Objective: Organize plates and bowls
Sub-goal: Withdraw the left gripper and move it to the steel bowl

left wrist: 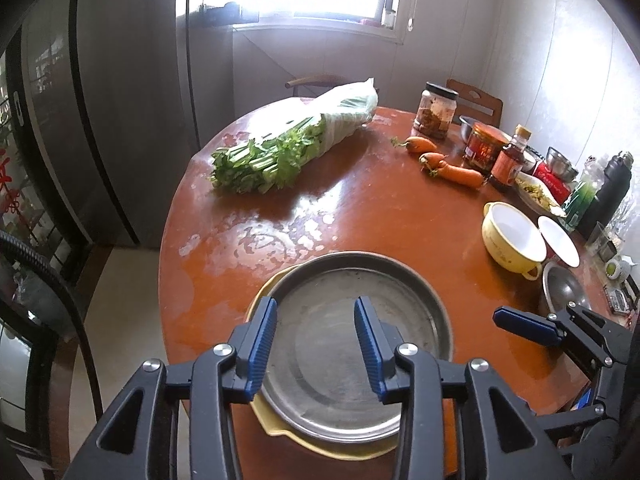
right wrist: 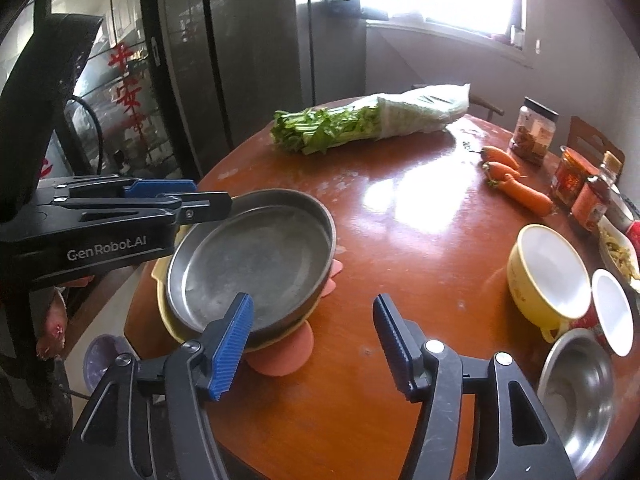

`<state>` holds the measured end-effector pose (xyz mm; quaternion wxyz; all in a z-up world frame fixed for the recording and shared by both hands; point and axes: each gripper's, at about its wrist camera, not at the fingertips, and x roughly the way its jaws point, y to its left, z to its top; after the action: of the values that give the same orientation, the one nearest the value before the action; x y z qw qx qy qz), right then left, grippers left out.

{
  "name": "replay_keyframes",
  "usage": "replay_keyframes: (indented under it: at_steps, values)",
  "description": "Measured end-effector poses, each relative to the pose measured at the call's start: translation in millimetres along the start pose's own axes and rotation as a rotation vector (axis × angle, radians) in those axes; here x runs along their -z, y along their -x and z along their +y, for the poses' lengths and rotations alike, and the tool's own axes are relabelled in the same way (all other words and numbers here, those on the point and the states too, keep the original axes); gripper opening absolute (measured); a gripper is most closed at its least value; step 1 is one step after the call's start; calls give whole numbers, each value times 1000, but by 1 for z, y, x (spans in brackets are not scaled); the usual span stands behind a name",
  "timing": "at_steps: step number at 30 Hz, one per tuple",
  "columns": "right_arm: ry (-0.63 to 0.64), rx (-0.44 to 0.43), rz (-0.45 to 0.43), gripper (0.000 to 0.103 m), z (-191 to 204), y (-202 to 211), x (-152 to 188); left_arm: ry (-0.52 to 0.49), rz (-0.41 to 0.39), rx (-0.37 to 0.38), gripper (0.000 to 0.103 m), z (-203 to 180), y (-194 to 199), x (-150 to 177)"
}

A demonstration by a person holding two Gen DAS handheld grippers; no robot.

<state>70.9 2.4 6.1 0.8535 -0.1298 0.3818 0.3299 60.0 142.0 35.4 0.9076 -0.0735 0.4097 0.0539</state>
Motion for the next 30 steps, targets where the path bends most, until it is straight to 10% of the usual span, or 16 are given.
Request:
replay_keyframes:
  at_steps: [30]
  values:
    - [-142,72,-181,73,-100,86,17,-72,-97,34,66,-107,21,-31]
